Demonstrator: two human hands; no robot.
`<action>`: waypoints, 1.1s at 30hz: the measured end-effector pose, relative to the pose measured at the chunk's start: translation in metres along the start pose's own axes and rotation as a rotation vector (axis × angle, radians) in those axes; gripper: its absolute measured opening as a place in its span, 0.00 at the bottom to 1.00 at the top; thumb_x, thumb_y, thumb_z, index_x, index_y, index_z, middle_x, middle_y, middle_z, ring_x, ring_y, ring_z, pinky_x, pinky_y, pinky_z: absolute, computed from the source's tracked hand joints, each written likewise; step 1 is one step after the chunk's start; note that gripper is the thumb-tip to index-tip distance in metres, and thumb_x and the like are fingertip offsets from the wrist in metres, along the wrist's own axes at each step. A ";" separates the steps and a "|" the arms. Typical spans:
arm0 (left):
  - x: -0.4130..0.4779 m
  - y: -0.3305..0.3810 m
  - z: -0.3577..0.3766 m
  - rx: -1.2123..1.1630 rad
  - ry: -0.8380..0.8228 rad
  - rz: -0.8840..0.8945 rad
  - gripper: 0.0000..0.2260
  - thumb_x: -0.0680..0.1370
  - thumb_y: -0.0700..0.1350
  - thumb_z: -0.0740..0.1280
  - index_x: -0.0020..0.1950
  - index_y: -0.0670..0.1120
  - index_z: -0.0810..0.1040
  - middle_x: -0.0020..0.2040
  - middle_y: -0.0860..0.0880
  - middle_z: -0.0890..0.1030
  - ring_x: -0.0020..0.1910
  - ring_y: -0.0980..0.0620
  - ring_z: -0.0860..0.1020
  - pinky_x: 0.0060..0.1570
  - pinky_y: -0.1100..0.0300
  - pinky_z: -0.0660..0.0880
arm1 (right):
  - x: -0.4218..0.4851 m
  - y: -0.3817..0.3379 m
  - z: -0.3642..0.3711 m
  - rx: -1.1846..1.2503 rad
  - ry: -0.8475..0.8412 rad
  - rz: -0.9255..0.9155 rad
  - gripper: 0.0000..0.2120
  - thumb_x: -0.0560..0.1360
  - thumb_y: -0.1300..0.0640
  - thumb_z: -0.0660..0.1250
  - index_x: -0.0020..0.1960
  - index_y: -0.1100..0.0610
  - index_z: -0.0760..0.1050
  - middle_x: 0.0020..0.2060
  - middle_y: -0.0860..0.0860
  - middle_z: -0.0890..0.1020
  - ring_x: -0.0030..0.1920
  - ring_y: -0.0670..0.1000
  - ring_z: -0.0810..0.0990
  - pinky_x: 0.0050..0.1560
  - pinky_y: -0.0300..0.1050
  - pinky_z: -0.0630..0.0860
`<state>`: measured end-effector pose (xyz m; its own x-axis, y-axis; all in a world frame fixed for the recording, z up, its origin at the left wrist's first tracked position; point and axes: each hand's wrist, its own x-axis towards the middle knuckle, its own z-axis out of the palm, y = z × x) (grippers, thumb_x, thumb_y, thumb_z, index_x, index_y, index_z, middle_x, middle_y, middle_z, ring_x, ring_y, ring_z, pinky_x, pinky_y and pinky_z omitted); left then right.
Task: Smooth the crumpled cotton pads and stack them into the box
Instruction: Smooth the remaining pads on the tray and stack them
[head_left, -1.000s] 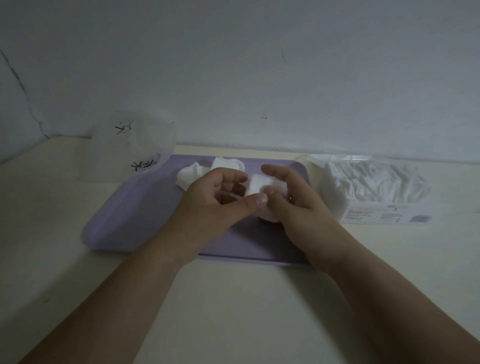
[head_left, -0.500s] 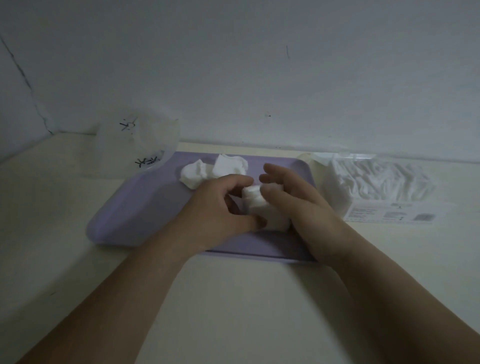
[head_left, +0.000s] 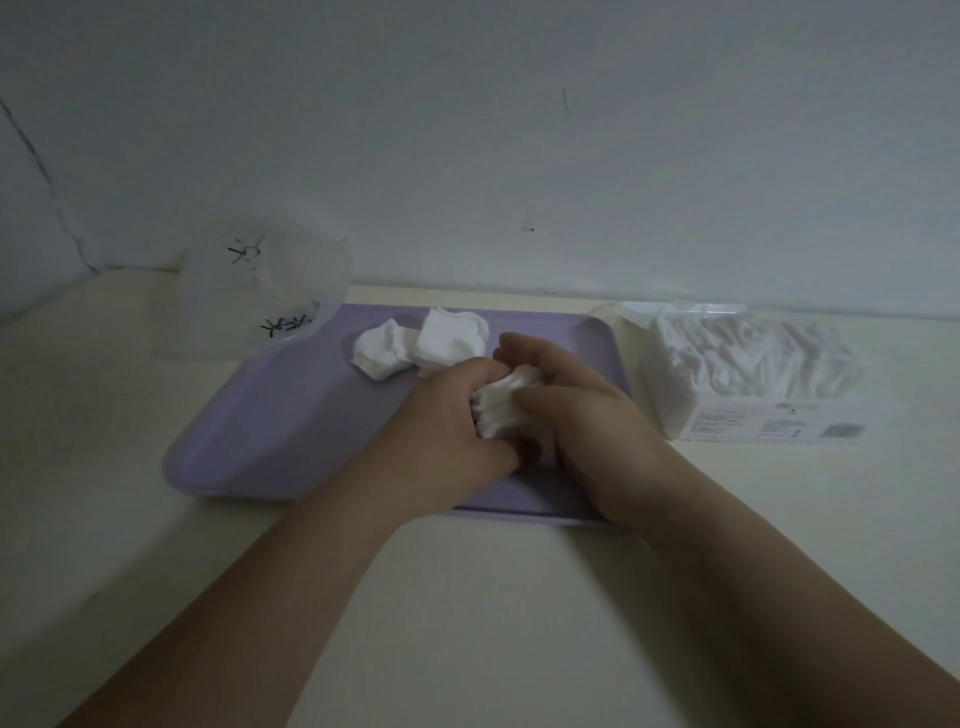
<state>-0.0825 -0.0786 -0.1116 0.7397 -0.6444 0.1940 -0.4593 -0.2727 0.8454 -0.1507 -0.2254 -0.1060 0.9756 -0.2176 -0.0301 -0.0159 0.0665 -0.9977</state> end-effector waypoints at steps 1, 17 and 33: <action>0.000 0.000 0.000 0.012 0.019 0.000 0.18 0.70 0.41 0.80 0.55 0.52 0.80 0.45 0.52 0.86 0.44 0.54 0.84 0.44 0.54 0.81 | 0.001 0.000 -0.001 0.149 -0.035 0.034 0.28 0.68 0.62 0.65 0.67 0.49 0.78 0.67 0.49 0.81 0.63 0.53 0.82 0.55 0.49 0.79; 0.006 0.012 -0.024 -0.185 0.067 -0.114 0.22 0.68 0.36 0.82 0.58 0.48 0.80 0.52 0.48 0.85 0.44 0.58 0.83 0.49 0.58 0.82 | -0.002 -0.002 -0.022 -0.171 0.037 -0.174 0.25 0.67 0.64 0.82 0.61 0.48 0.82 0.53 0.51 0.88 0.54 0.51 0.86 0.55 0.48 0.84; 0.062 -0.014 -0.041 0.471 0.275 -0.224 0.11 0.74 0.54 0.73 0.48 0.47 0.84 0.45 0.51 0.85 0.46 0.49 0.82 0.46 0.56 0.78 | 0.003 0.001 -0.027 -0.145 0.232 -0.139 0.28 0.71 0.56 0.80 0.69 0.48 0.76 0.55 0.49 0.83 0.48 0.44 0.85 0.49 0.40 0.83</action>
<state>-0.0101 -0.0855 -0.0910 0.9155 -0.3425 0.2110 -0.3993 -0.7096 0.5805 -0.1540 -0.2526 -0.1091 0.8950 -0.4323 0.1103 0.0664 -0.1153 -0.9911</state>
